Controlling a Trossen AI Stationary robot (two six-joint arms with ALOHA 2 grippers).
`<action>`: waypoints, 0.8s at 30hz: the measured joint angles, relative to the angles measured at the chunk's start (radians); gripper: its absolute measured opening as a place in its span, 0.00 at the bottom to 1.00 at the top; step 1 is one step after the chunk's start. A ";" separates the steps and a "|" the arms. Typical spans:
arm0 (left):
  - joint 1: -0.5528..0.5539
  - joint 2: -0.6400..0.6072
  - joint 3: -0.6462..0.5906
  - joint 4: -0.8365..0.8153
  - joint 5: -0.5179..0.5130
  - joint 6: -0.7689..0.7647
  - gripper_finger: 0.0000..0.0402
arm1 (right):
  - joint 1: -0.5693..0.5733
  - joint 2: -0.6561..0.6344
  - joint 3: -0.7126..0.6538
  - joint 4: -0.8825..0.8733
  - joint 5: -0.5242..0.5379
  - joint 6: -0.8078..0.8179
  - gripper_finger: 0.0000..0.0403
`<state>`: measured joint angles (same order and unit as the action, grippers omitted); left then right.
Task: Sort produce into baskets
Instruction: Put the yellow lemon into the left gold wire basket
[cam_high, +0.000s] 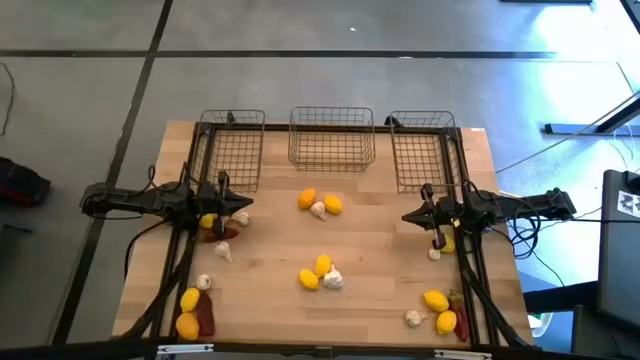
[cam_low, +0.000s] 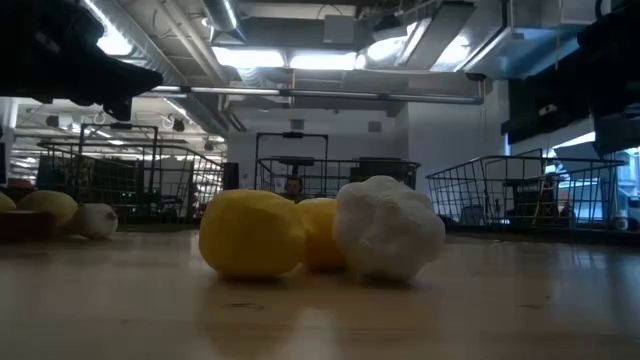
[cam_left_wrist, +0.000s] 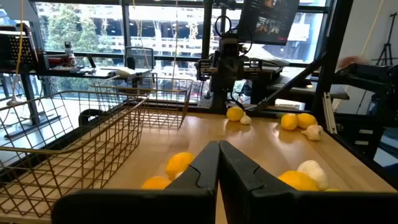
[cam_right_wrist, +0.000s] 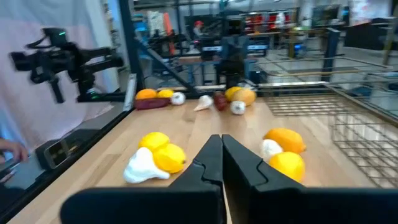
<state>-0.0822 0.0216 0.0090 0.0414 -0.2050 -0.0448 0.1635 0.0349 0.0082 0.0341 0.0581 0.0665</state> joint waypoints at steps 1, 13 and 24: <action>0.000 0.000 0.000 0.000 0.000 0.000 0.01 | 0.000 0.000 0.000 0.001 0.012 0.004 0.01; 0.000 0.000 0.000 0.000 0.000 0.000 0.01 | 0.000 0.000 0.000 0.000 0.025 0.006 0.01; 0.006 0.000 0.000 0.006 -0.035 0.027 0.01 | 0.000 0.000 0.000 0.021 0.051 0.008 0.01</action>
<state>-0.0757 0.0216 0.0092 0.0471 -0.2405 -0.0176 0.1635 0.0349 0.0082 0.0551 0.1089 0.0742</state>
